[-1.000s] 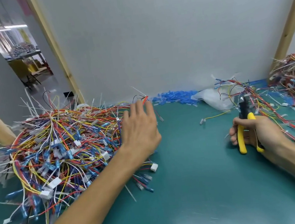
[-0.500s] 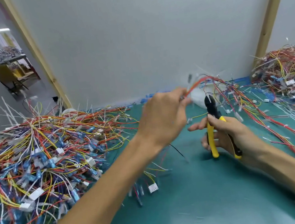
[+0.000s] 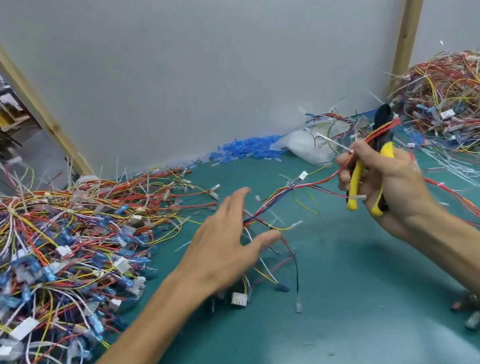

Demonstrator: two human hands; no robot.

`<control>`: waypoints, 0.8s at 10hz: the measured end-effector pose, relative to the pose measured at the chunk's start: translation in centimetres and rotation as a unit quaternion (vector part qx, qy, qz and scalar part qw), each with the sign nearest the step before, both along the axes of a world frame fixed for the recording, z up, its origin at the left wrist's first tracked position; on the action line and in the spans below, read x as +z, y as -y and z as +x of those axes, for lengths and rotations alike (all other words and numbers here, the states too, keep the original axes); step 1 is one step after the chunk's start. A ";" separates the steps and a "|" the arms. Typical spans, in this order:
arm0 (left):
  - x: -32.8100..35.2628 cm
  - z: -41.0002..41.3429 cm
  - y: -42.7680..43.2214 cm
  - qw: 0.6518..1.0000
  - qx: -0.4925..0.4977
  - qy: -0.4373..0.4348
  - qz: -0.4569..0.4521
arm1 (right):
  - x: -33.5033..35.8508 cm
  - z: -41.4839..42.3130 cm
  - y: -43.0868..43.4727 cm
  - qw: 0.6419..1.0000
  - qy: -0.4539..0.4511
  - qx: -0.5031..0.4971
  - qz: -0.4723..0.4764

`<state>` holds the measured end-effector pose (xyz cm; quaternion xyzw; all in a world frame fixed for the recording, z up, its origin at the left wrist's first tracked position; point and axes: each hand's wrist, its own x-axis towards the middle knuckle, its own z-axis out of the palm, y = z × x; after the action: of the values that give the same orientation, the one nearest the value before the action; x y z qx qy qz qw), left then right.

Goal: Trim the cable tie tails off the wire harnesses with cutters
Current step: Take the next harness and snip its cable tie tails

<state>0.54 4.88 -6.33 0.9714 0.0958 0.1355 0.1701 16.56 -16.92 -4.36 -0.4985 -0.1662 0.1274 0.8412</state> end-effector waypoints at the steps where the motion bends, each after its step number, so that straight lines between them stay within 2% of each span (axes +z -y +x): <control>1: 0.1 -0.6 -2.6 0.995 -0.043 0.029 -0.085 | 0.5 0.7 0.2 0.999 -0.011 -0.019 0.038; 2: 0.0 -1.0 -5.0 0.993 -0.005 0.049 -0.112 | 1.2 1.2 0.9 0.996 -0.022 -0.054 0.072; 3: -0.5 -0.8 -6.1 0.996 0.059 0.036 -0.053 | 1.5 1.7 1.3 0.991 -0.034 -0.088 0.096; 4: -0.9 -0.7 -5.8 0.996 0.060 0.060 -0.011 | 1.8 1.5 1.4 0.989 -0.030 -0.101 0.103; 5: -0.6 -0.8 -5.9 0.984 0.089 0.133 0.078 | 1.6 2.0 1.8 0.985 -0.039 -0.123 0.116; 6: -0.4 -1.2 -6.8 0.963 0.195 0.139 0.121 | 2.0 3.4 2.0 0.977 -0.066 -0.174 0.104; 7: -0.6 -1.2 -7.4 0.957 0.243 0.068 0.146 | -1.5 8.0 9.9 0.958 -0.052 -0.258 0.118; 8: -0.9 -1.2 -7.3 0.961 0.211 0.044 0.172 | 1.6 14.5 12.7 0.953 -0.076 -0.251 0.154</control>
<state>-0.69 12.21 -7.24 0.9368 0.2665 0.2250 -0.0281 31.05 -29.66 -2.73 -0.3776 0.0110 -0.0777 0.9227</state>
